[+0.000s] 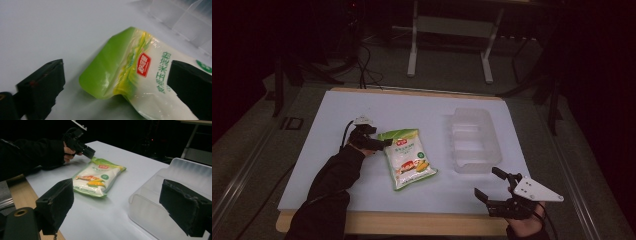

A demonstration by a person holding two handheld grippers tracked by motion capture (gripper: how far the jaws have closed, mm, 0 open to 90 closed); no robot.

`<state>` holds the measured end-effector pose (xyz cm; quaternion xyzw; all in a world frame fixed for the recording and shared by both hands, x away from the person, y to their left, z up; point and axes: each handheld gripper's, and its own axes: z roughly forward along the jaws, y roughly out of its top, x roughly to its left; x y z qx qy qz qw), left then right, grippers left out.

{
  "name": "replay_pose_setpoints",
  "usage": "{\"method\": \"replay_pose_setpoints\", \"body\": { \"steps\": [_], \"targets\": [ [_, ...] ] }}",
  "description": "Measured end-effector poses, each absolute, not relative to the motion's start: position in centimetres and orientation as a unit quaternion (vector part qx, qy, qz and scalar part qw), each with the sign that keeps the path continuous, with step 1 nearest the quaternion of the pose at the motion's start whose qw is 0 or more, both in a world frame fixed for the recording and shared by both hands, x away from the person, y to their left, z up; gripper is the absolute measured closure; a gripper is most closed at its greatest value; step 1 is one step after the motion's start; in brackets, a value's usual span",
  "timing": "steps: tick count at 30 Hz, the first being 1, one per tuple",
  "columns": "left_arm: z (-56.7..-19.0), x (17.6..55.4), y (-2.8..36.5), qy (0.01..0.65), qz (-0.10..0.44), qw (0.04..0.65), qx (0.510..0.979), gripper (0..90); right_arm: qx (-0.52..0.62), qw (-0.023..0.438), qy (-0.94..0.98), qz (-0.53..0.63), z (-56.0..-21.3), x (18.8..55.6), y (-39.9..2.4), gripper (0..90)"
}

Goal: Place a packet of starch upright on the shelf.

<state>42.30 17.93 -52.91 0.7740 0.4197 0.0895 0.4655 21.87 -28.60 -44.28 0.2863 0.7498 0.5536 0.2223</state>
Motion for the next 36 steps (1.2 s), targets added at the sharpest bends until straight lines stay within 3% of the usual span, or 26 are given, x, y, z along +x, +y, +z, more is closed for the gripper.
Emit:
{"method": "replay_pose_setpoints", "body": {
  "steps": [3, 12, 17, 22, 27, 29, 30, 31, 36],
  "targets": [
    [-53.2, 42.5, 17.8, 0.422, 0.080, 0.465, 0.774, 12.0, 0.287, 0.217, 0.751, 0.553, -44.4, 21.9, -28.6, 12.8],
    [-54.0, 43.1, 17.1, 0.428, 0.054, 0.440, 0.788, 17.4, 0.285, 0.214, 0.753, 0.553, -44.4, 22.0, -28.6, 12.9],
    [-53.9, 42.9, 17.0, 0.426, 0.049, 0.442, 0.787, 25.5, 0.287, 0.209, 0.754, 0.553, -44.5, 22.1, -28.6, 13.4],
    [-54.0, 42.7, 16.4, 0.412, 0.072, 0.420, 0.805, 30.5, 0.286, 0.207, 0.754, 0.553, -44.6, 22.1, -28.6, 13.4],
    [-53.9, 41.7, 14.9, 0.379, 0.101, 0.400, 0.828, 51.2, 0.283, 0.205, 0.758, 0.551, -44.6, 22.1, -28.4, 13.6],
    [-53.9, 41.7, 14.9, 0.379, 0.101, 0.400, 0.828, 54.2, 0.283, 0.204, 0.758, 0.551, -44.6, 22.2, -28.4, 13.6],
    [-53.8, 41.3, 14.5, 0.380, 0.105, 0.393, 0.831, 64.3, 0.284, 0.202, 0.758, 0.551, -44.6, 22.2, -28.3, 13.8],
    [-53.8, 41.2, 14.4, 0.381, 0.103, 0.391, 0.832, 67.7, 0.283, 0.202, 0.759, 0.551, -44.6, 22.2, -28.3, 13.9],
    [-53.4, 41.0, 14.0, 0.384, 0.104, 0.388, 0.831, 76.4, 0.284, 0.200, 0.757, 0.553, -44.6, 22.2, -28.4, 14.6]
  ]
}}
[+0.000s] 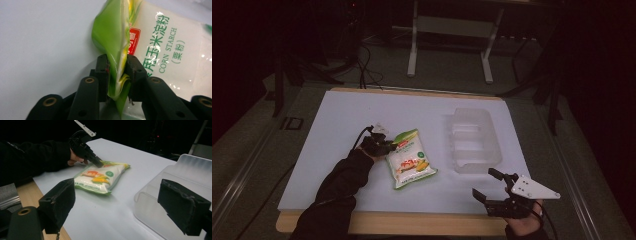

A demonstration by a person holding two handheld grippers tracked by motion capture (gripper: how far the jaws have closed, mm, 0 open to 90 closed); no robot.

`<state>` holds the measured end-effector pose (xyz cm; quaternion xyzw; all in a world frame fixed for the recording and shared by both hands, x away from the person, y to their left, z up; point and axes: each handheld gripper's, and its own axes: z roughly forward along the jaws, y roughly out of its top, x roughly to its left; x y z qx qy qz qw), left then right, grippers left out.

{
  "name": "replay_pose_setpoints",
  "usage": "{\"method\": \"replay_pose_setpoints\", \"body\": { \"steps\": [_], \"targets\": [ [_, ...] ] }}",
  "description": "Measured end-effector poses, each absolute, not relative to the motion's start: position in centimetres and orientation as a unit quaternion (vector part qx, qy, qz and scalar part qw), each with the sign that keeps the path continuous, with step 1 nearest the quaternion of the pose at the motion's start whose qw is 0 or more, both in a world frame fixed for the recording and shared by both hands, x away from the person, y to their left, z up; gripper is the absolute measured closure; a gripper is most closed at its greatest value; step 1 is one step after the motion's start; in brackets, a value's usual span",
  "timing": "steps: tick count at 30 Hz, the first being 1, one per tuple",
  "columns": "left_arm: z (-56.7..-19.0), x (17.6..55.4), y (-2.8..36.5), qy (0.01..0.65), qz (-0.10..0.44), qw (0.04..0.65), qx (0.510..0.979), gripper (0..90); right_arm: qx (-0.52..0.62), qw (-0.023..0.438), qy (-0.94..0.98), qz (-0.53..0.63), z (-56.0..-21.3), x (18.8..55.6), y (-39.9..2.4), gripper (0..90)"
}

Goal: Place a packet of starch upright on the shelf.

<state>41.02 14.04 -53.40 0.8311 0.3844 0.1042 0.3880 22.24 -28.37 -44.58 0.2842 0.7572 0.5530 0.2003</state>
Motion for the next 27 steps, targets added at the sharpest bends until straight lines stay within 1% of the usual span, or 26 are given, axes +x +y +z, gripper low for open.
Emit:
{"method": "replay_pose_setpoints", "body": {
  "steps": [1, 5, 6, 7, 9, 13, 19, 27],
  "targets": [
    [-53.3, 41.0, 14.0, 0.382, 0.106, 0.388, 0.832, 78.2, 0.285, 0.200, 0.757, 0.553, -44.6, 22.3, -28.4, 14.6],
    [-52.7, 41.0, 14.1, 0.381, 0.106, 0.393, 0.830, 79.6, 0.287, 0.199, 0.756, 0.554, -44.6, 22.4, -28.5, 14.6],
    [-52.0, 41.0, 14.1, 0.381, 0.105, 0.403, 0.825, 80.0, 0.287, 0.199, 0.755, 0.555, -44.6, 22.4, -28.6, 16.8],
    [-52.0, 41.0, 14.1, 0.381, 0.105, 0.403, 0.825, 80.0, 0.287, 0.199, 0.755, 0.555, -44.6, 22.4, -28.6, 16.8],
    [-51.0, 40.7, 14.0, 0.376, 0.111, 0.410, 0.823, 80.0, 0.283, 0.199, 0.756, 0.556, -44.5, 22.4, -28.7, 20.0],
    [-48.6, 39.7, 13.7, 0.351, 0.122, 0.423, 0.826, 80.6, 0.283, 0.200, 0.754, 0.558, -44.4, 22.3, -28.8, 21.1],
    [-46.7, 38.6, 13.4, 0.329, 0.128, 0.430, 0.831, 81.1, 0.287, 0.202, 0.752, 0.557, -44.3, 22.3, -28.8, 20.1],
    [-44.5, 36.7, 12.6, 0.302, 0.133, 0.458, 0.825, 81.4, 0.293, 0.203, 0.750, 0.558, -44.2, 22.3, -29.0, 19.8]
  ]
}}
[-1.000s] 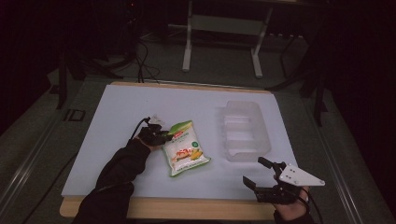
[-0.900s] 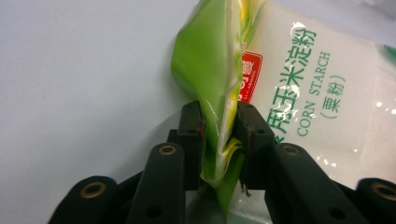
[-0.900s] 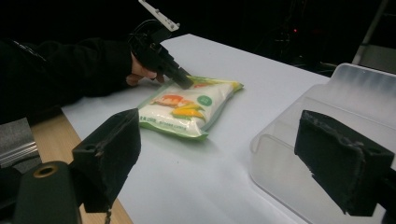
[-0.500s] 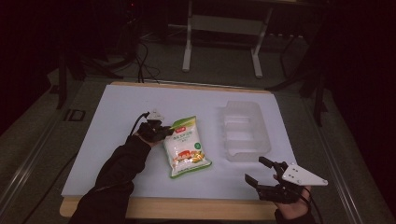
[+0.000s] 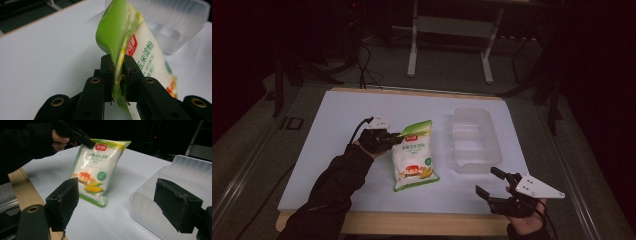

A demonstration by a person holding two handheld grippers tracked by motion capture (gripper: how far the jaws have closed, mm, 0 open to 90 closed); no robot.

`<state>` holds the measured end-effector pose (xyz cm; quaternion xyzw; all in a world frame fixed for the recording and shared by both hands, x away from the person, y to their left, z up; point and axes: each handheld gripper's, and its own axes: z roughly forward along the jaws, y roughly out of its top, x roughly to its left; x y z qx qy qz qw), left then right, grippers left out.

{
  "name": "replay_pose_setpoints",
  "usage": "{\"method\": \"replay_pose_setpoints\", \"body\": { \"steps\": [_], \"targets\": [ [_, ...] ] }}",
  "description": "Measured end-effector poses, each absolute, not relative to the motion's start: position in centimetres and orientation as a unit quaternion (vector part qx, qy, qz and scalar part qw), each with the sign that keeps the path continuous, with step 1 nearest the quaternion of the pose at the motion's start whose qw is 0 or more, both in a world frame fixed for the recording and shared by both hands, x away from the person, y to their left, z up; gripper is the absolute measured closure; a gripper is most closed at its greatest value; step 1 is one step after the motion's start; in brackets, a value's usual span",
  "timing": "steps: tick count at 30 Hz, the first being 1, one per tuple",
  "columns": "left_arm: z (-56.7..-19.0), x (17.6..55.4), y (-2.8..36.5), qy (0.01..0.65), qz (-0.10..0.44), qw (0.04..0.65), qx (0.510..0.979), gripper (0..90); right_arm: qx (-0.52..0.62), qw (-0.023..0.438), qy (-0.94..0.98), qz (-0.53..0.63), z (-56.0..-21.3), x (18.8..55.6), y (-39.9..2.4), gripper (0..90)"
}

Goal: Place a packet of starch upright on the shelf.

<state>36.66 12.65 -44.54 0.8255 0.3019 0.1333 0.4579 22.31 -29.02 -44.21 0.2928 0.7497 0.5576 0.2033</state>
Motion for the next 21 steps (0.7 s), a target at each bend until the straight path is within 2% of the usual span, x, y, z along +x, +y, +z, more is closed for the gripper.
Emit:
{"method": "replay_pose_setpoints", "body": {
  "steps": [9, 15, 21],
  "targets": [
    [-40.8, 33.6, 11.6, 0.247, 0.138, 0.495, 0.822, 81.7, 0.296, 0.207, 0.745, 0.561, -43.4, 22.7, -29.6, 20.8],
    [-39.2, 32.8, 12.1, 0.241, 0.142, 0.511, 0.813, 81.8, 0.287, 0.221, 0.746, 0.559, -41.5, 24.1, -29.8, 20.7],
    [-38.2, 32.2, 12.6, 0.236, 0.136, 0.534, 0.801, 81.8, 0.284, 0.189, 0.750, 0.567, -40.5, 26.9, -29.3, 20.5]
  ]
}}
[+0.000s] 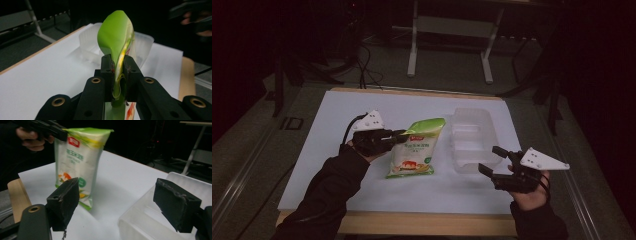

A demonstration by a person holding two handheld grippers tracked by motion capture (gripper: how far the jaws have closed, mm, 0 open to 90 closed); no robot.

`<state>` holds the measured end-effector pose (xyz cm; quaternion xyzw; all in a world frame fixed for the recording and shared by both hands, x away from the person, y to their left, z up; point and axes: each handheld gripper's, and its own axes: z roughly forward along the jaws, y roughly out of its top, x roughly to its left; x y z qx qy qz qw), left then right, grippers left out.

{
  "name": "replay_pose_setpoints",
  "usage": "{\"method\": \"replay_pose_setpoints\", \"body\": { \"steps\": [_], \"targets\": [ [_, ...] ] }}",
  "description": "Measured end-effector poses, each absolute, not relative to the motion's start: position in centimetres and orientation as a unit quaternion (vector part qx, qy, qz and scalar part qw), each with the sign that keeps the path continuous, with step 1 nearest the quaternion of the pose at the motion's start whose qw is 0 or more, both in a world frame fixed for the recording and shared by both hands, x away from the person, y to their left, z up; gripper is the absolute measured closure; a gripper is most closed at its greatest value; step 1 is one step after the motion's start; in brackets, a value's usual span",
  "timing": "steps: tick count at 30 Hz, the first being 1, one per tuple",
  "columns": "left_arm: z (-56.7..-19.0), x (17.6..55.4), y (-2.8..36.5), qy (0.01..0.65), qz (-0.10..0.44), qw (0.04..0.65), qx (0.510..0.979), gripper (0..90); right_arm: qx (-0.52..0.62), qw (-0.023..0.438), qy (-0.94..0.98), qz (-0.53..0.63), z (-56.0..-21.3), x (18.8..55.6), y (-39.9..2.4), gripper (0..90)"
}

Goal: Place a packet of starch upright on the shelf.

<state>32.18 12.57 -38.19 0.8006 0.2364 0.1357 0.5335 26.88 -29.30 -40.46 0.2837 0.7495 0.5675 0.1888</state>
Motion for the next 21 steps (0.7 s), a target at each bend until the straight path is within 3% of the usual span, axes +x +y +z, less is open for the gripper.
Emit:
{"method": "replay_pose_setpoints", "body": {
  "steps": [21],
  "targets": [
    [-35.6, 30.0, 11.4, 0.193, 0.121, 0.557, 0.799, 81.9, 0.199, 0.076, 0.838, 0.502, -37.3, 33.5, -22.2, 19.2]
  ]
}}
